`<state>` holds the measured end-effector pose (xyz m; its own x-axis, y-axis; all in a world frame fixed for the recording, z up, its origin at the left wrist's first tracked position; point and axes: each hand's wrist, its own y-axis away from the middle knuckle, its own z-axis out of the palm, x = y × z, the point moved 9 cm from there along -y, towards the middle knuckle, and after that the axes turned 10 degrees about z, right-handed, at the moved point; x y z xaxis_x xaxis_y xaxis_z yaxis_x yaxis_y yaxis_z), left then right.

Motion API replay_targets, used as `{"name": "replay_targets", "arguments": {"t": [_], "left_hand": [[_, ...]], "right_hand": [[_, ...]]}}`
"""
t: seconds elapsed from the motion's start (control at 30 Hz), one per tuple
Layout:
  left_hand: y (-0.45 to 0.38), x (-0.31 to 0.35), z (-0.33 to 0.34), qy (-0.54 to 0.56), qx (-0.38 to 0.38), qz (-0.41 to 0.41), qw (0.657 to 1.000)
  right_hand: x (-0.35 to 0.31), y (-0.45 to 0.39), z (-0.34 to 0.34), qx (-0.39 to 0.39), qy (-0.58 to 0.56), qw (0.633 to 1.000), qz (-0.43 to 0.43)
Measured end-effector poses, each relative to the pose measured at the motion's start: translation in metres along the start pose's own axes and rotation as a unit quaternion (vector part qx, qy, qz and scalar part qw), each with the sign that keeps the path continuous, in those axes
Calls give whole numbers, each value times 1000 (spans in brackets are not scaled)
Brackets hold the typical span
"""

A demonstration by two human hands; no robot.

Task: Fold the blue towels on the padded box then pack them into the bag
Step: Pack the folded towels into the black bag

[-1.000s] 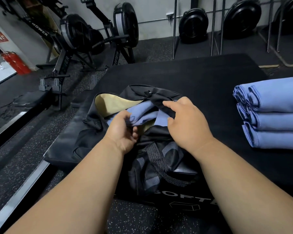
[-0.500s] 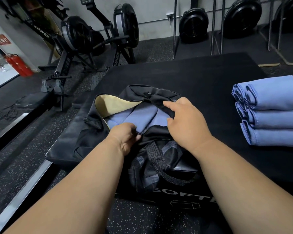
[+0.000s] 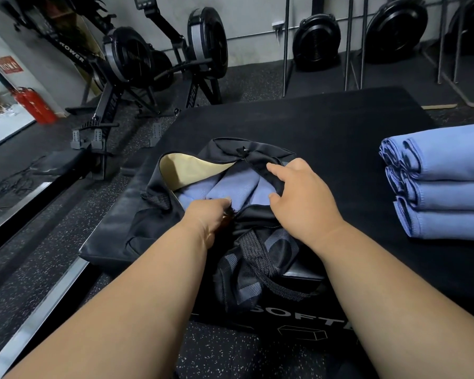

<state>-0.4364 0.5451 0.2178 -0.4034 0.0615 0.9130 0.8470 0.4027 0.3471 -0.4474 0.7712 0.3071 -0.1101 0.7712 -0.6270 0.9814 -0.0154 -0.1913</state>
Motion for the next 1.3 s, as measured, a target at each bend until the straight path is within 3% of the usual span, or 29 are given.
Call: {"name": "replay_targets", "arguments": {"t": [0.2,0.3,0.4,0.5,0.63,0.77,0.9,1.13,1.3], "left_hand": [[22,18,-12,-39,26,37,998],[65,48,-17,-134,64,139,979],[111,82,-2,-147,74,248,955],[142,108,36,-146,44,337,929],[166,119,110,-151,-54,388,908],[164,114,184,-210,-138,368,895],[153,109,243,-188,-194,296,916],[147,104,303,-119,-241,196,943],[141,97,320,-42,-258,125,957]], "right_hand": [[-4,10,-19,14,-54,998,-15],[7,13,-41,54,-91,994,4],[28,17,-65,84,-113,989,36],[52,22,-86,110,-117,985,62],[86,29,-120,160,-146,971,100],[120,40,-157,235,-174,946,141],[163,48,-184,277,-186,919,211],[227,47,-192,215,-199,902,318],[242,42,-194,193,-196,904,328]]}}
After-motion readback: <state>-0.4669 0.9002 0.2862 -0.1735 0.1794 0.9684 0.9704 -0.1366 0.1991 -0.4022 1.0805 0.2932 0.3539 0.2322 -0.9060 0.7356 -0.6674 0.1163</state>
